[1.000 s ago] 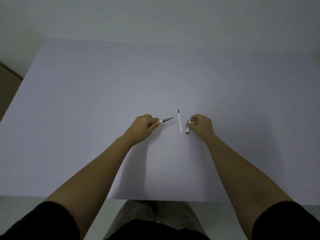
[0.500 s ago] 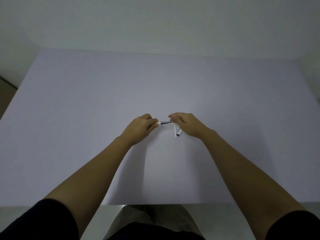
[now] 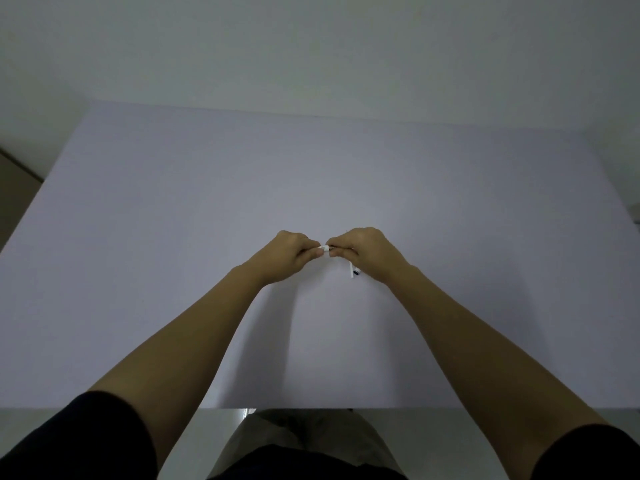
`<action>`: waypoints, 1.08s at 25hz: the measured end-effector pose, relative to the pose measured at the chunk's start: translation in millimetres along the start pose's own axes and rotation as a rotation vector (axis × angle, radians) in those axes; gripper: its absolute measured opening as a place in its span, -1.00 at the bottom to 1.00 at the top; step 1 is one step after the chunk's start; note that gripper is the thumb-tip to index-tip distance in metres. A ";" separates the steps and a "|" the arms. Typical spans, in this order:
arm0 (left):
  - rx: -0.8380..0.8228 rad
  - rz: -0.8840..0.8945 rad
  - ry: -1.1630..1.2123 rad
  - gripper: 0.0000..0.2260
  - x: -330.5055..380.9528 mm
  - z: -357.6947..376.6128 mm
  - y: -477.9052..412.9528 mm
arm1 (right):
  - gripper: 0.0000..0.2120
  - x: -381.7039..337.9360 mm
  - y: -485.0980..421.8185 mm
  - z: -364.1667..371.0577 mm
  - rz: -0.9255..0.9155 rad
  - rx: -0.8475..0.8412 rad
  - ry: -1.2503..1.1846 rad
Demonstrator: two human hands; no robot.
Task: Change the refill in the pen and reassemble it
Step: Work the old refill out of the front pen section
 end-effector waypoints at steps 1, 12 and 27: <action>-0.007 -0.002 -0.003 -0.72 -0.8 -1.5 0.8 | -0.85 0.8 0.6 -0.2 0.012 0.020 -0.048; 0.057 0.110 -0.097 -0.78 3.8 -10.8 8.1 | -0.77 4.2 1.6 -7.3 0.099 -0.017 -0.121; 0.096 0.175 -0.111 -0.80 11.7 -14.8 13.5 | -0.86 -2.3 6.2 -19.5 0.075 -0.023 -0.163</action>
Point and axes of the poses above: each hand's wrist, its own y-axis away from the middle knuckle, its own z-axis out of the palm, x = y × z, the point moved 4 cm from there along -y, towards the middle knuckle, and after that the axes turned 8 degrees about z, right-handed, at the moved point
